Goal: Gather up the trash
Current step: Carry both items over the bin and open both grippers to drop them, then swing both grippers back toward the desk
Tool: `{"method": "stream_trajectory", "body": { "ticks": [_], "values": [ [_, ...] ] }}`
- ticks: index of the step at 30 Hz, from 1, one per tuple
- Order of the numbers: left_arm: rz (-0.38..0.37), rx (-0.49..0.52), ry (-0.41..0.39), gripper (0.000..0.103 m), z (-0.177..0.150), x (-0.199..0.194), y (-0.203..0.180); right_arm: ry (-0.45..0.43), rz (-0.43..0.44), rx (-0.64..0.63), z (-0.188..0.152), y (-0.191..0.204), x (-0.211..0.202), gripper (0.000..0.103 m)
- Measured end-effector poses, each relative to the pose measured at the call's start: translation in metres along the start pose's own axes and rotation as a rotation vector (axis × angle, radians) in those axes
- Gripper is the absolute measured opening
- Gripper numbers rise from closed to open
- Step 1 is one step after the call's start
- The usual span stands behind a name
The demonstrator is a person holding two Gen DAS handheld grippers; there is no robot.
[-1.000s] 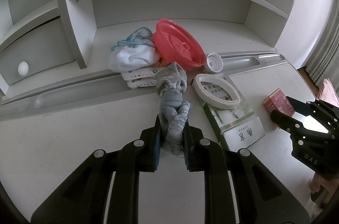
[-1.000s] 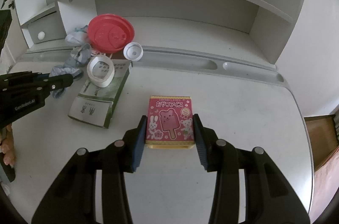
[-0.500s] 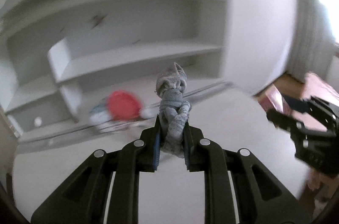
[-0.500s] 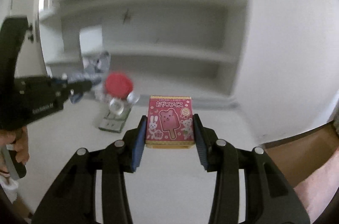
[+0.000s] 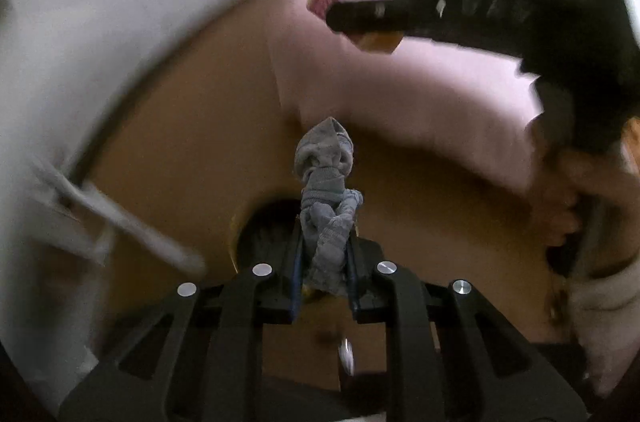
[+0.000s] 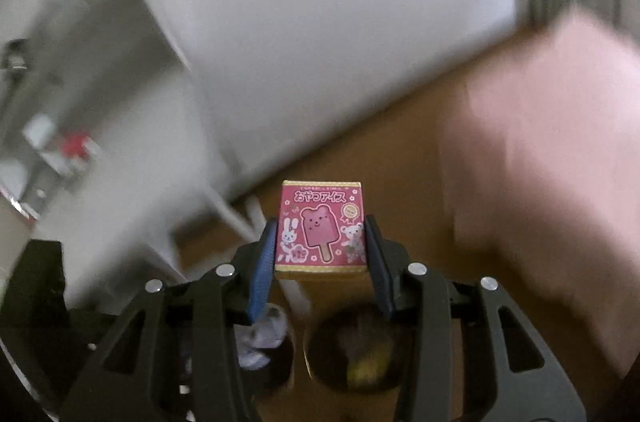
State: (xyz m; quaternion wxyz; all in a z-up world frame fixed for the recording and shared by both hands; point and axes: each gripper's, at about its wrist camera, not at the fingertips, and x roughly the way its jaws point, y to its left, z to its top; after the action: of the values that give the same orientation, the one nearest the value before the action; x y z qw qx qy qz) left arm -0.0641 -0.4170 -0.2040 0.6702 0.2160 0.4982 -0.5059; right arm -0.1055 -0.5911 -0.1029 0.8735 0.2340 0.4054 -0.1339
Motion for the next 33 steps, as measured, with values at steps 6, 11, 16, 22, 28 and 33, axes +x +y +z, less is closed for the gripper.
{"method": "stream_trajectory", "body": {
  "ticks": [6, 11, 16, 22, 28, 33],
  "values": [
    [0.035, -0.035, 0.235, 0.016, -0.017, 0.103, 0.008, 0.270, 0.101, 0.283, -0.060, -0.074, 0.080, 0.042],
    [0.009, -0.060, 0.237, 0.016, -0.007, 0.114, 0.005, 0.304, 0.094, 0.331, -0.077, -0.091, 0.086, 0.042],
    [0.002, -0.069, 0.260, 0.016, -0.010, 0.114, 0.024, 0.334, 0.077, 0.339, -0.089, -0.104, 0.091, 0.042],
    [0.013, -0.062, 0.263, 0.085, -0.017, 0.117, 0.027, 0.390, 0.052, 0.386, -0.090, -0.108, 0.103, 0.096],
    [-0.050, 0.046, 0.133, 0.096, -0.011, 0.075, -0.002, 0.260, 0.004, 0.458, -0.073, -0.121, 0.067, 0.097],
    [-0.013, 0.203, -0.209, 0.096, 0.002, -0.048, -0.035, -0.126, -0.375, 0.279, -0.036, -0.089, -0.024, 0.097]
  ]
}}
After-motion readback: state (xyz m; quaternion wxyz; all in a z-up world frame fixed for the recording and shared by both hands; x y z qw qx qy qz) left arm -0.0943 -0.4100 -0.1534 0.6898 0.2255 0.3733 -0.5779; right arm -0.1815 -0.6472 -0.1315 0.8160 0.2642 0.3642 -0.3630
